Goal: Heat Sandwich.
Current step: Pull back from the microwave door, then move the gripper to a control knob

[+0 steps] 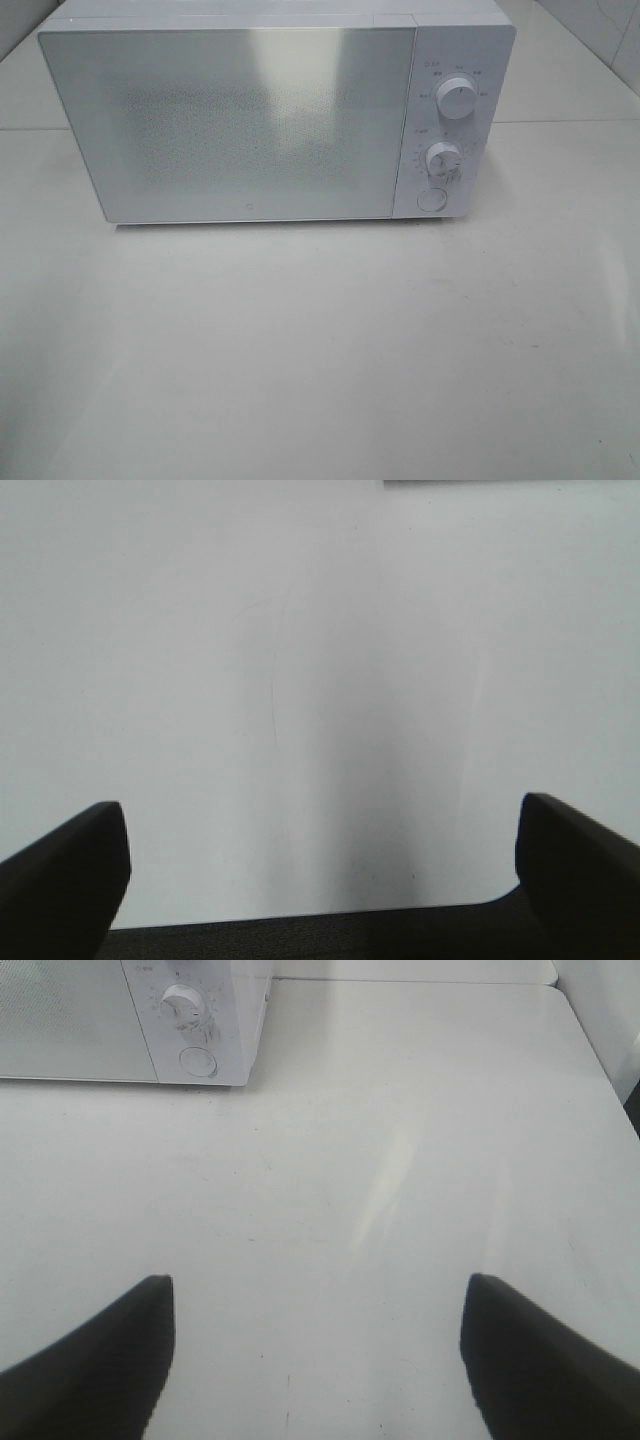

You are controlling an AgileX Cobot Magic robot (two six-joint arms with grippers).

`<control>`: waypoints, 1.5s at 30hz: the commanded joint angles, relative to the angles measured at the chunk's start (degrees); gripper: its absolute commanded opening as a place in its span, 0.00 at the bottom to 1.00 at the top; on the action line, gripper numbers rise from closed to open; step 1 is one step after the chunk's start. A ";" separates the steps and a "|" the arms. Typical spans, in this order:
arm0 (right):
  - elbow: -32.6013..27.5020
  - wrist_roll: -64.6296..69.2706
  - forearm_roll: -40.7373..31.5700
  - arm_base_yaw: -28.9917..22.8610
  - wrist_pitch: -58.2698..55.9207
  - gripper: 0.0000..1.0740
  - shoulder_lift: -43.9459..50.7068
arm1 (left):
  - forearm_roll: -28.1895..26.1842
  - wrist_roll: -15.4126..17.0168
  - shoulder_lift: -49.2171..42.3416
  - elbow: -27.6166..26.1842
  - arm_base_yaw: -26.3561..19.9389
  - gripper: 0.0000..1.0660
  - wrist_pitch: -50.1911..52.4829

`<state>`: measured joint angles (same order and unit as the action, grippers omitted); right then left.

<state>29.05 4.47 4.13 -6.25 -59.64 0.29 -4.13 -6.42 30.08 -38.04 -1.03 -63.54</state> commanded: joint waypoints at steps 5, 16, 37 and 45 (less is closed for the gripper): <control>-0.06 0.00 0.00 0.40 0.29 0.71 1.49 | 0.00 0.29 -12.32 8.08 -0.11 0.94 0.52; -0.06 0.00 0.00 0.40 0.29 0.71 1.49 | -1.20 0.63 -28.76 9.74 -0.11 0.94 4.58; -0.06 0.06 0.00 0.40 0.29 0.71 1.43 | -1.26 0.92 -31.86 9.74 -0.11 0.94 4.58; -0.06 0.00 0.00 0.40 0.29 0.71 1.49 | -1.26 0.92 -31.86 9.74 -0.11 0.94 4.58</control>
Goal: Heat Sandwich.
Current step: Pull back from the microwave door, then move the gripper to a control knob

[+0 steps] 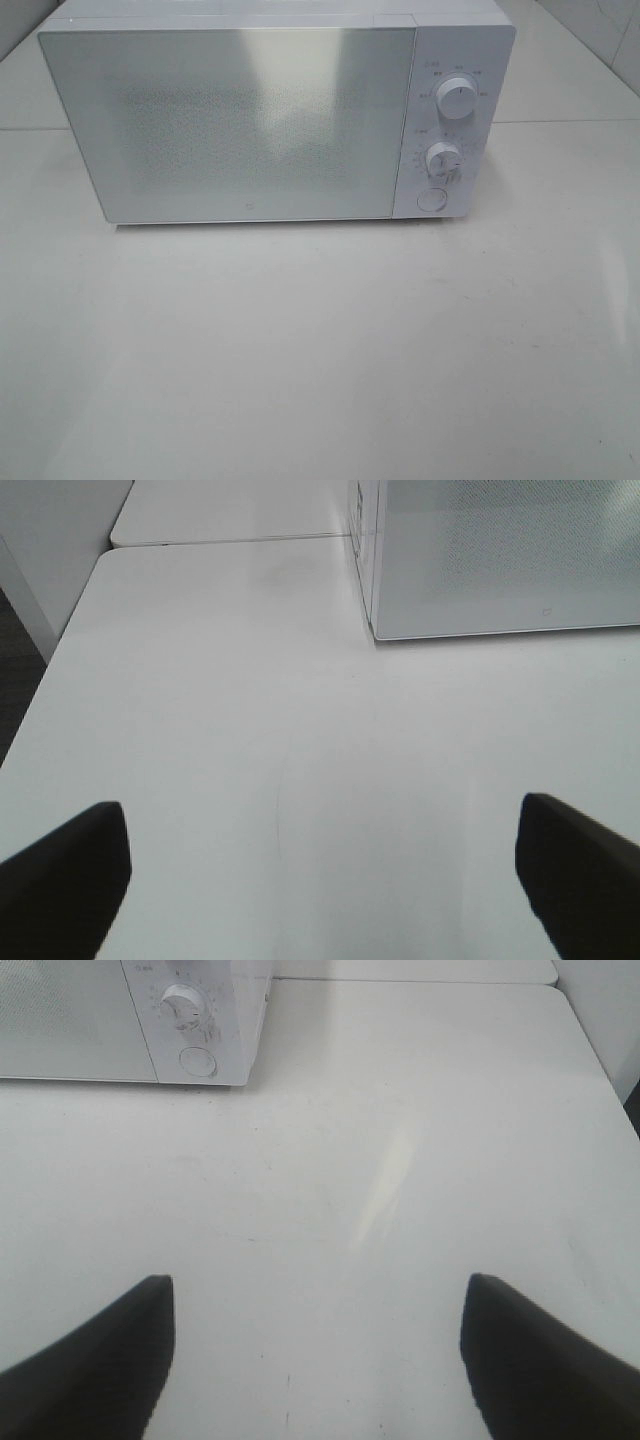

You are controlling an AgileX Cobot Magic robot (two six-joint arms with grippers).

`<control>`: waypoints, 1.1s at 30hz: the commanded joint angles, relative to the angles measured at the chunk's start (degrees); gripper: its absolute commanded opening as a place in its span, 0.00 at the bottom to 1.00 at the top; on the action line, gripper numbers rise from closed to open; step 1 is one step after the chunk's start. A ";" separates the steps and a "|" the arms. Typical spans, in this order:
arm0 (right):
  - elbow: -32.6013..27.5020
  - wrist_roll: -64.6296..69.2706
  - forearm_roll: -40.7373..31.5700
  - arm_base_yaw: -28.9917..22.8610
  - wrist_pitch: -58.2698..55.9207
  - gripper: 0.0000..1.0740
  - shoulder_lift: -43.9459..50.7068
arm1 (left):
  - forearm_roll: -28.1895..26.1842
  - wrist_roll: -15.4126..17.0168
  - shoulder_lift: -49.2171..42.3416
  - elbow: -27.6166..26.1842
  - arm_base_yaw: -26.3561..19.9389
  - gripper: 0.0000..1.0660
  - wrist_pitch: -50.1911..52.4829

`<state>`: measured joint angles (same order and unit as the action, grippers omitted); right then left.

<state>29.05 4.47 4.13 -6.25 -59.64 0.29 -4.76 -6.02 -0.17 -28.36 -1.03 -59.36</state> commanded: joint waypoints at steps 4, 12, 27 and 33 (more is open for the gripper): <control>-0.06 0.00 0.00 0.40 0.29 0.71 1.49 | -0.63 0.52 -1.60 0.06 -0.11 0.94 0.40; -0.06 0.00 0.00 0.40 0.29 0.71 1.49 | -0.63 0.52 -1.60 0.06 -0.11 0.94 0.40; -0.06 0.06 -0.06 0.40 0.29 0.71 1.49 | -0.63 0.52 -1.60 0.06 -0.11 0.94 0.40; 0.11 0.46 -0.11 0.40 0.29 0.71 0.92 | -0.63 0.52 -1.60 0.06 -0.11 0.94 0.40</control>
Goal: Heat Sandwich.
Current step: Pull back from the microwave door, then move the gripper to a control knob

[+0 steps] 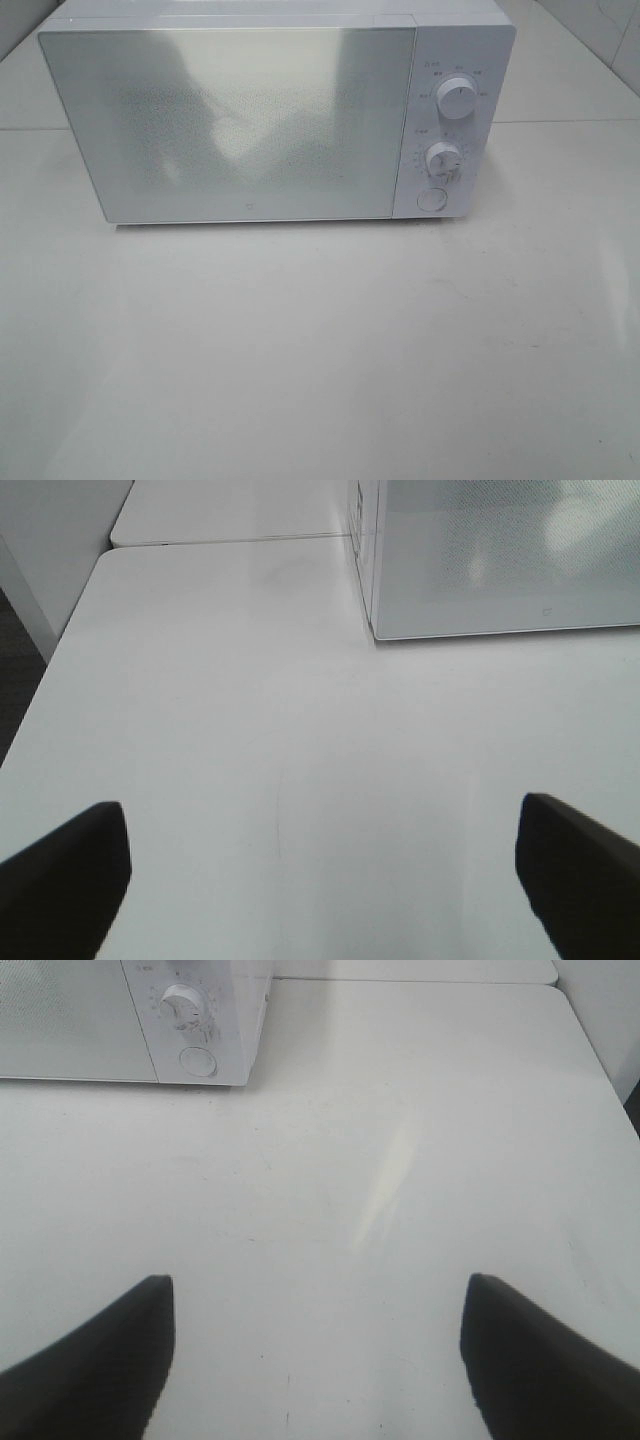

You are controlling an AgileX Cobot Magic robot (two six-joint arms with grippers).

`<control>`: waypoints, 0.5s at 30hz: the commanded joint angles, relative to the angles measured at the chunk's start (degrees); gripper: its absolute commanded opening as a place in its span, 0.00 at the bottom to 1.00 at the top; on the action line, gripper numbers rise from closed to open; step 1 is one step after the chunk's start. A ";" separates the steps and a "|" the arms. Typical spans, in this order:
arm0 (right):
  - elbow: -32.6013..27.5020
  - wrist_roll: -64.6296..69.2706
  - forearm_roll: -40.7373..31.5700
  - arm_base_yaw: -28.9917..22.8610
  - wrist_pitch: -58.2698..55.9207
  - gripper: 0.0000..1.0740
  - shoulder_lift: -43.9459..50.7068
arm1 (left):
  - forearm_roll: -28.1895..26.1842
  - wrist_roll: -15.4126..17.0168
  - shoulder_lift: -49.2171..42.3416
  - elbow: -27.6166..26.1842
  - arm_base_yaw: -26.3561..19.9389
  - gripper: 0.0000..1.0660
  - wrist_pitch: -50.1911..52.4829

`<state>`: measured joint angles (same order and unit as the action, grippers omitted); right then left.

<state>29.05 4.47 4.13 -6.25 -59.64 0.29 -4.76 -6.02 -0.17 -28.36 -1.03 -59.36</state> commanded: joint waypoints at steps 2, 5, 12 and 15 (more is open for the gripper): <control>0.40 0.63 -0.34 0.40 0.29 0.71 0.63 | -0.63 0.52 -1.60 0.06 -0.11 0.94 0.40; 1.72 0.63 -0.11 0.40 1.43 0.71 -2.06 | -0.63 0.52 -1.60 0.06 -0.11 0.94 0.40; 2.06 0.63 -0.06 0.40 5.50 0.71 -8.02 | -0.63 0.52 -1.60 0.06 -0.11 0.94 0.40; 2.06 0.63 -0.06 0.40 7.56 0.71 -10.66 | -0.63 0.52 -1.60 0.06 -0.11 0.94 0.40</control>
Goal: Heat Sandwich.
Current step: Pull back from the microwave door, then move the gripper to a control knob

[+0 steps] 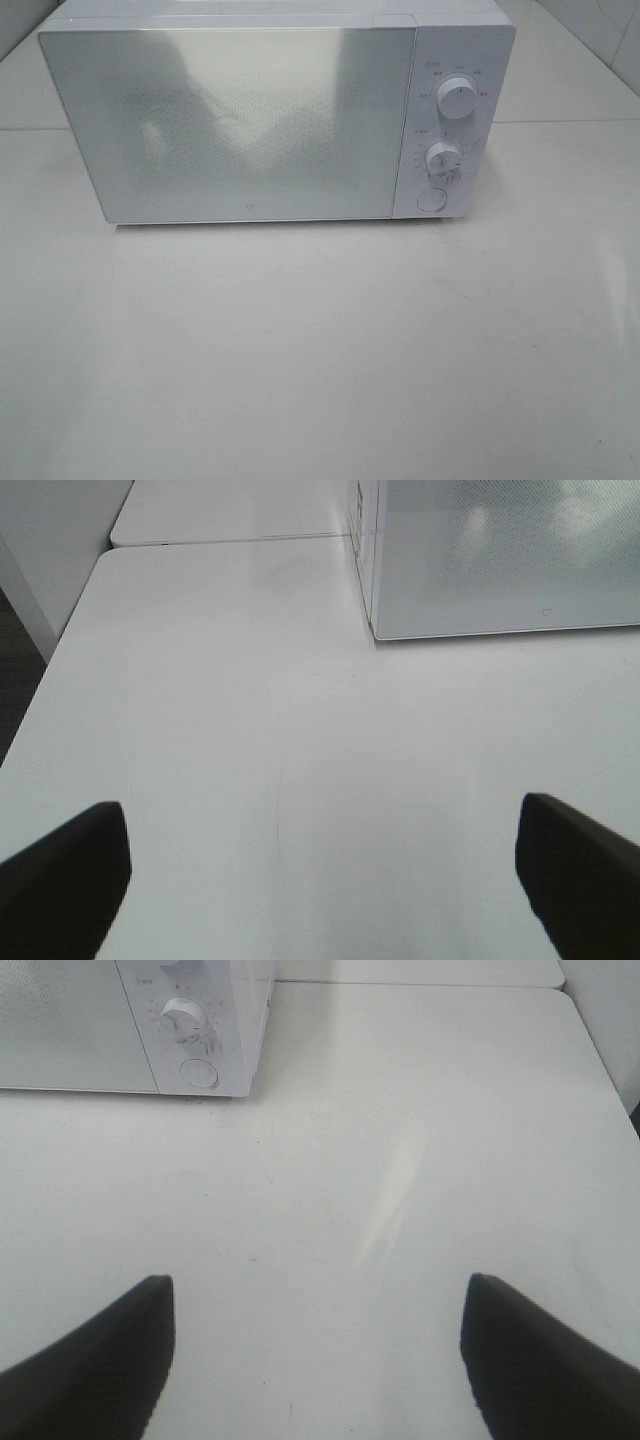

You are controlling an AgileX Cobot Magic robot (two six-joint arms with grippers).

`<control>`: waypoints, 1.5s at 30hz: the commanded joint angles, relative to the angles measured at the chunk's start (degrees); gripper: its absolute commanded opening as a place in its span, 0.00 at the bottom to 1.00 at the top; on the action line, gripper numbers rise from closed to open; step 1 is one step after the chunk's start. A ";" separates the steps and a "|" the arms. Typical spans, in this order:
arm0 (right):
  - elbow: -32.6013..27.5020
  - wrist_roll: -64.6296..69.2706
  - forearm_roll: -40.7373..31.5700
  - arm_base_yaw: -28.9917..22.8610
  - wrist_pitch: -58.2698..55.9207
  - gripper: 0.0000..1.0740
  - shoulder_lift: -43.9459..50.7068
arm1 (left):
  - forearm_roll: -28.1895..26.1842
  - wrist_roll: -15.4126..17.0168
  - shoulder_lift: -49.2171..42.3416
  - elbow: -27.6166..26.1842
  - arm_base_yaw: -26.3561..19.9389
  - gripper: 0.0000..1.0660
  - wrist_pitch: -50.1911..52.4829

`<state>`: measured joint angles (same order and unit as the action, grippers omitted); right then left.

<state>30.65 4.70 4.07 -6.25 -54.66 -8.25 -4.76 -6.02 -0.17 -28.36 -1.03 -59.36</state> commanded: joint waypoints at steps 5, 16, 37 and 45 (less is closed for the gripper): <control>0.40 0.40 0.00 0.40 6.65 0.71 -6.42 | -0.63 0.52 -1.60 0.06 -0.11 0.94 0.40; 0.40 0.40 0.00 0.40 16.62 0.71 -16.50 | -0.63 0.52 -1.60 0.06 -0.11 0.94 0.40; 0.40 0.40 0.06 0.40 41.54 0.71 -36.84 | -0.63 0.52 -1.60 0.06 -0.11 0.94 0.40; -0.17 0.40 0.17 0.40 52.60 0.71 -44.06 | -0.63 0.52 -1.60 0.06 -0.11 0.94 0.40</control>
<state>30.65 4.70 4.07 -6.25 -5.27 -51.11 -4.76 -6.02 -0.17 -28.36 -1.03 -59.36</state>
